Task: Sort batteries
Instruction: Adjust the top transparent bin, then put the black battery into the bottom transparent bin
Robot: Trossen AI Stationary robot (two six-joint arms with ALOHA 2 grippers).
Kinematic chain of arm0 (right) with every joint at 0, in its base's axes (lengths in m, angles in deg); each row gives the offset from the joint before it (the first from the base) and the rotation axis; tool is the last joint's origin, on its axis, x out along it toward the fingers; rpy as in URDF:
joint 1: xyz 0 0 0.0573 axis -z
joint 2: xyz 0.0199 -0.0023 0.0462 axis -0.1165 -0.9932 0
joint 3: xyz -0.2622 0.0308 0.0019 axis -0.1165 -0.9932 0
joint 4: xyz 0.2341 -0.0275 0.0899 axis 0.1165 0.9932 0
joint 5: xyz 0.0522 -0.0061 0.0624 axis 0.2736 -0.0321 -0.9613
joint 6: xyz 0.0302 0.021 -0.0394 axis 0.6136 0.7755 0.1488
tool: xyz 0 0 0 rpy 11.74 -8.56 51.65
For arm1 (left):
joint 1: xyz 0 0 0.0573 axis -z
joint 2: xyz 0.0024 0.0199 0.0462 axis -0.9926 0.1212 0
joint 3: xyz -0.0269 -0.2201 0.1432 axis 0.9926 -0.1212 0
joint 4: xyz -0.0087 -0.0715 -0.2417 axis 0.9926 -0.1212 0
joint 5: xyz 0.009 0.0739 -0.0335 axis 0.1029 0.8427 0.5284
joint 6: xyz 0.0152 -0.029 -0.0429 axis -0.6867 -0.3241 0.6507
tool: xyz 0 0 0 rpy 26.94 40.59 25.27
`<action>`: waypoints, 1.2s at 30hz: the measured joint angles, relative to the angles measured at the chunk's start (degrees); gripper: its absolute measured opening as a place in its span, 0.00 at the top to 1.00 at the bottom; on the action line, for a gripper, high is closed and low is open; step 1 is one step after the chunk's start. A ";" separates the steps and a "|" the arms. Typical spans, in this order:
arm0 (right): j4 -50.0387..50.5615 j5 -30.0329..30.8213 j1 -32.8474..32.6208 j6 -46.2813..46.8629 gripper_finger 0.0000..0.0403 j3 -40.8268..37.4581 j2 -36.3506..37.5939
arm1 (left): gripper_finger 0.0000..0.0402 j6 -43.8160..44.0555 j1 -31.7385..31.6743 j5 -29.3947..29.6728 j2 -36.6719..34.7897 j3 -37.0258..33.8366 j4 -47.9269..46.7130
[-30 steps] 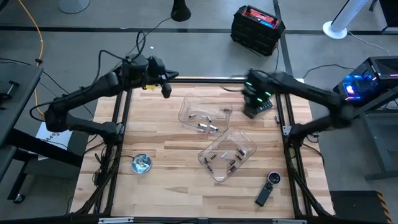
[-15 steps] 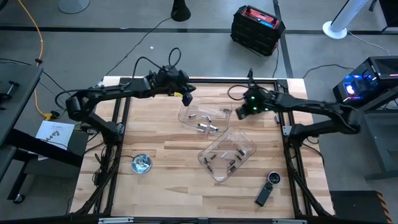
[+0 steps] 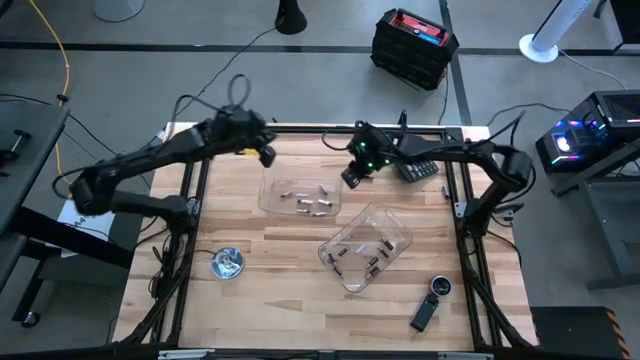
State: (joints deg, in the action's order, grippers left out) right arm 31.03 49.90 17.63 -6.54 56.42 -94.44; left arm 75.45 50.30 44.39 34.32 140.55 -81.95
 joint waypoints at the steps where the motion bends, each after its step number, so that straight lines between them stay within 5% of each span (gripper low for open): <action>1: 2.49 0.55 0.29 -1.90 0.95 1.40 -0.38 | 1.00 0.42 -0.69 0.36 -2.03 -1.48 0.03; 8: 12.42 -1.01 6.74 -10.79 0.79 -0.27 -0.62 | 1.00 6.43 -2.55 -0.03 -11.72 -9.73 0.08; 14: 9.78 -3.56 8.34 -14.55 0.55 -3.98 -2.70 | 1.00 11.45 -2.29 -1.90 -13.12 -12.07 0.35; 19: 6.69 0.89 6.53 -19.07 0.48 -3.98 -6.18 | 1.00 11.76 -2.31 -1.94 -12.32 -12.11 1.51; 24: 6.47 4.04 6.20 -21.09 0.51 -3.75 -11.17 | 1.00 12.08 -2.31 -1.93 -12.21 -12.11 3.45; 28: 7.04 4.36 6.29 -19.72 0.71 -3.72 -11.88 | 1.00 12.84 -2.31 -1.92 -12.21 -12.09 3.48; 31: 9.03 4.09 6.38 -19.92 0.93 -4.02 -8.72 | 1.00 13.75 -2.31 -1.91 -12.21 -12.09 3.99; 36: 16.27 5.79 6.33 -17.77 0.93 -4.01 2.54 | 1.00 13.78 -2.31 -1.87 -12.21 -12.09 7.91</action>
State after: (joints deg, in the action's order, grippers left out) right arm 47.30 55.69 23.96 -24.32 52.41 -91.90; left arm 89.23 47.99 42.52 22.11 128.46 -74.04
